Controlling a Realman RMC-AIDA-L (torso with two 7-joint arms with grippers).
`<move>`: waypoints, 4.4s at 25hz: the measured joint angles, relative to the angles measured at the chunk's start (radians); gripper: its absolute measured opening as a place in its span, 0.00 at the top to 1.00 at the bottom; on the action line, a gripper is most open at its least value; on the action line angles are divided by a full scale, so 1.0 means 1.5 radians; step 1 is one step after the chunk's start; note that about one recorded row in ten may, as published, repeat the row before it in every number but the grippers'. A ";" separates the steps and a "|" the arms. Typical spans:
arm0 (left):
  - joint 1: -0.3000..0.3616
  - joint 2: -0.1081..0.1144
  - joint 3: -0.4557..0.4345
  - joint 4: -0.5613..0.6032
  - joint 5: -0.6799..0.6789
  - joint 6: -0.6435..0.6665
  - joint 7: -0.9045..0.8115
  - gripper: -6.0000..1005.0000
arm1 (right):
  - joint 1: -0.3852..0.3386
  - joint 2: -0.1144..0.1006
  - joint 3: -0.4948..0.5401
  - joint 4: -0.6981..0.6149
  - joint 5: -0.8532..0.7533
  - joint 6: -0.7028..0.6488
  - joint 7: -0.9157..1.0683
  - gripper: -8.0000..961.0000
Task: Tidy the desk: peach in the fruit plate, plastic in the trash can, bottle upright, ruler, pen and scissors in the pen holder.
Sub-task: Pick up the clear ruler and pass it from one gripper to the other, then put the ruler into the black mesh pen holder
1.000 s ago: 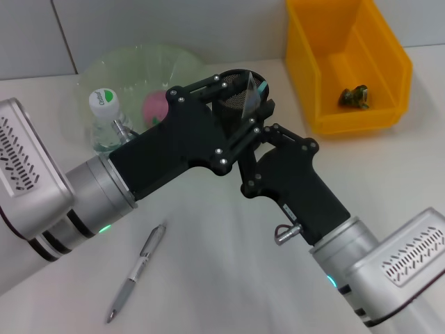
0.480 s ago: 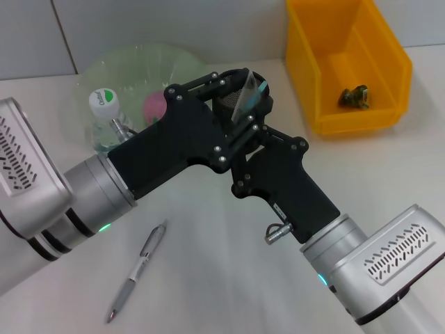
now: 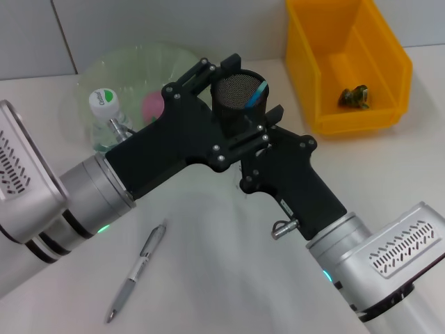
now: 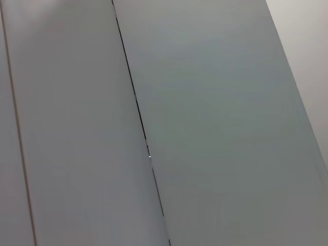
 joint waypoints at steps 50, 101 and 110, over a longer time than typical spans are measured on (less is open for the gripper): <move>0.103 0.033 -0.189 -0.069 0.337 0.231 -0.172 0.20 | 0.047 -0.060 0.702 0.111 -0.784 0.452 0.366 0.99; 0.096 0.031 -0.192 -0.081 0.339 0.243 -0.168 0.21 | 0.136 -0.026 0.739 -0.094 -0.784 0.414 0.368 0.99; 0.096 0.031 -0.192 -0.081 0.339 0.243 -0.168 0.21 | 0.140 -0.020 0.740 -0.113 -0.783 0.415 0.368 0.99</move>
